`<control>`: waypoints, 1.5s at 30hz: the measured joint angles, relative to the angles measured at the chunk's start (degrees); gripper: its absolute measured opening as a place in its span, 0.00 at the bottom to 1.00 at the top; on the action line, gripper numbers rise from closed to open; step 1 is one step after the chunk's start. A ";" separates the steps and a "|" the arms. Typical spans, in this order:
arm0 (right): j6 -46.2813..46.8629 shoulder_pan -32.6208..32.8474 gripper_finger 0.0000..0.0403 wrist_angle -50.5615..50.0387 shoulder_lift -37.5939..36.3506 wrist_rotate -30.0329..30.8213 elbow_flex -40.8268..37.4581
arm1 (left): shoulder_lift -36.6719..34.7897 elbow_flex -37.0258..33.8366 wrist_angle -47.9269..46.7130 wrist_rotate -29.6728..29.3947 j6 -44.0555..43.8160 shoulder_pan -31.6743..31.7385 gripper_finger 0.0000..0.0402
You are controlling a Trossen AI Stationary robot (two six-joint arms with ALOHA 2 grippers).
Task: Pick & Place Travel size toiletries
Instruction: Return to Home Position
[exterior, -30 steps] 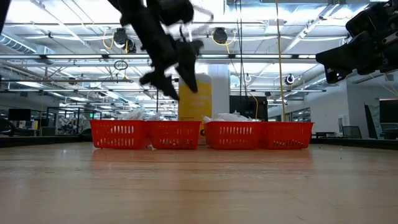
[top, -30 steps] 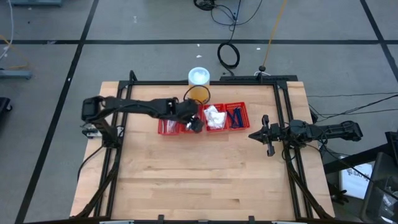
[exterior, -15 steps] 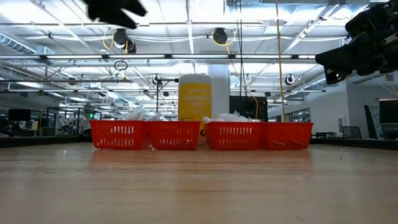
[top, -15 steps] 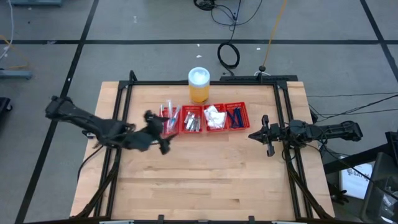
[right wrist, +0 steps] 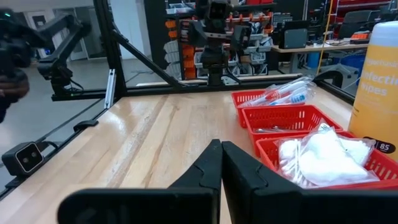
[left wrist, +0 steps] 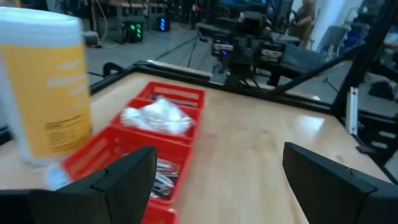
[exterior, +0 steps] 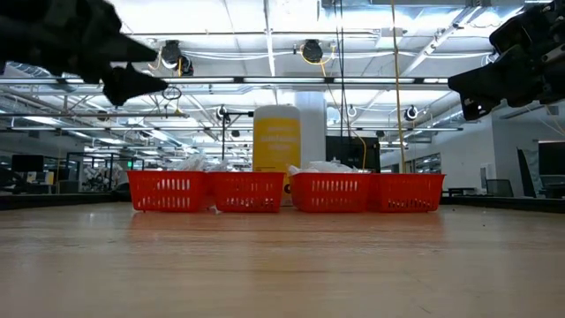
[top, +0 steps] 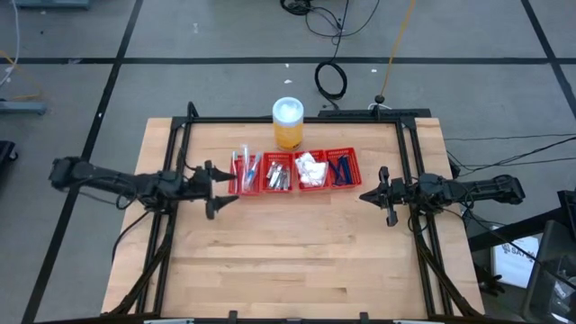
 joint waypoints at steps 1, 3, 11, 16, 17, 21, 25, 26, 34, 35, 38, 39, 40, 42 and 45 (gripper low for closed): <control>0.09 0.00 0.00 0.00 0.00 0.00 0.00 | -2.00 -1.37 0.05 1.16 0.09 1.46 0.84; 0.15 0.00 0.00 0.00 -0.11 0.00 0.00 | -5.99 -4.03 0.05 3.23 0.35 3.95 0.84; 0.13 0.00 0.00 0.02 -2.06 -0.02 0.00 | -20.96 -10.71 -8.36 9.54 -0.72 9.07 0.84; 0.03 0.00 0.00 0.02 -3.78 -0.10 0.01 | -26.34 -10.54 -11.66 8.37 -0.24 8.89 0.84; 0.09 0.00 0.00 0.02 -3.85 -0.07 0.00 | -26.98 -10.54 -11.72 8.37 0.42 8.69 0.84; 0.33 0.00 0.00 0.02 -3.83 0.00 0.02 | -27.98 -10.54 -11.80 8.34 2.89 8.28 0.84; -0.07 0.00 0.00 0.02 -3.82 -0.04 0.02 | -27.02 -10.54 -11.97 8.32 2.71 8.30 0.84; -0.07 0.00 0.00 0.02 -3.82 -0.04 0.02 | -26.95 -10.54 -11.95 8.32 2.75 8.29 0.84; -0.11 0.00 0.00 0.02 -3.82 -0.04 0.02 | -26.95 -10.54 -11.93 8.25 3.02 8.29 0.84; -0.13 0.00 0.00 0.02 -3.82 -0.04 0.02 | -26.95 -10.54 -11.93 8.24 3.03 8.30 0.84; -0.22 0.00 0.00 0.02 -3.82 -0.04 0.02 | -26.95 -10.54 -11.93 8.17 3.02 8.29 0.84; -0.23 0.00 0.00 0.02 -3.82 -0.04 0.02 | -26.95 -10.54 -11.93 8.17 3.02 8.29 0.84; -0.22 0.00 0.00 0.02 -3.82 -0.04 0.02 | -26.95 -10.54 -11.93 8.17 3.02 8.29 0.84; -0.22 0.00 0.00 0.02 -3.82 -0.04 0.02 | -26.95 -10.54 -11.93 8.17 3.02 8.29 0.84; -0.23 0.00 0.00 0.02 -3.82 -0.05 0.02 | -26.93 -10.54 -11.93 8.17 3.02 8.29 0.84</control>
